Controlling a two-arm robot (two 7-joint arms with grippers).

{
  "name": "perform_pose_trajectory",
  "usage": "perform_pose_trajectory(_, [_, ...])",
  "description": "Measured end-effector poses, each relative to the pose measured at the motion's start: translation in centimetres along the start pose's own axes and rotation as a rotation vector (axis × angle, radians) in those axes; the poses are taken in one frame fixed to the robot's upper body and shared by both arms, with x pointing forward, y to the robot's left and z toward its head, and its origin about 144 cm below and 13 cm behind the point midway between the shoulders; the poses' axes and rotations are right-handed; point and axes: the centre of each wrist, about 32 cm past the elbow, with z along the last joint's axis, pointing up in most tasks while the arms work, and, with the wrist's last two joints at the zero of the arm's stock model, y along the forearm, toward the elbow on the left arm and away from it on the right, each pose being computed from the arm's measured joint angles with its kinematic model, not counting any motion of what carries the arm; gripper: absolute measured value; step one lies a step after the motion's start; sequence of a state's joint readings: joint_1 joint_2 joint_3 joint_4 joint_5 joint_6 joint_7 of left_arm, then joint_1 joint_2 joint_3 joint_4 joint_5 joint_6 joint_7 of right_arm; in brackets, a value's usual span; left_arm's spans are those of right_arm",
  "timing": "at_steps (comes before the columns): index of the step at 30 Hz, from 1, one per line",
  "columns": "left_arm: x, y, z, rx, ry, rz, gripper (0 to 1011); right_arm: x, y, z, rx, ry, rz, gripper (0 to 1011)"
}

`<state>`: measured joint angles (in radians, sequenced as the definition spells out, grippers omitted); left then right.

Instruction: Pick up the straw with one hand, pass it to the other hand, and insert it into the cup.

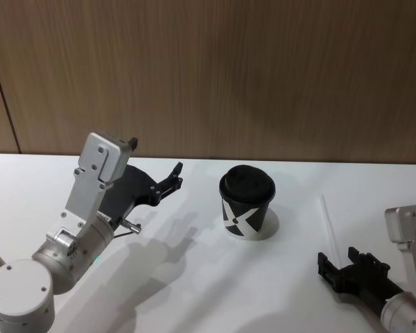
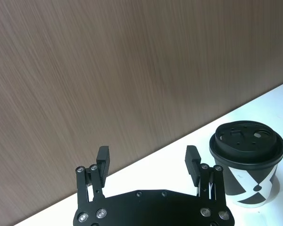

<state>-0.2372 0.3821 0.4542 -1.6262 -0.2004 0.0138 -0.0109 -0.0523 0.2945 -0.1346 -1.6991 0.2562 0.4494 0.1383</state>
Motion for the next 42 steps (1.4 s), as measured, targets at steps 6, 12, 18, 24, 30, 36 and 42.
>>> perform_pose_trajectory(6, [0.00, 0.00, 0.00, 0.000, 0.000, 0.000, 1003, 0.01, 0.00, -0.03, -0.002, 0.001, 0.001, 494])
perform_pose_trajectory(12, [0.00, 0.00, 0.00, 0.000, 0.000, 0.000, 1003, 0.00, 0.01, -0.06, -0.005, 0.001, 0.001, 293])
perform_pose_trajectory(18, [0.00, 0.00, 0.00, 0.000, 0.000, 0.000, 1003, -0.04, 0.02, -0.07, -0.006, 0.002, 0.003, 87])
perform_pose_trajectory(24, [0.00, 0.00, 0.00, 0.000, 0.000, 0.000, 1003, -0.04, 0.03, -0.07, -0.006, 0.002, 0.004, 17])
perform_pose_trajectory(30, [0.00, 0.00, 0.00, 0.000, 0.000, 0.000, 1003, -0.03, 0.02, -0.06, -0.006, 0.002, 0.004, 7])
perform_pose_trajectory(36, [0.00, 0.00, 0.00, 0.000, 0.000, 0.000, 1003, -0.01, 0.04, -0.04, -0.004, -0.002, 0.001, 7])
perform_pose_trajectory(42, [0.00, 0.00, 0.00, 0.000, 0.000, 0.000, 1003, 0.28, 0.12, -0.02, 0.024, -0.025, -0.014, 7])
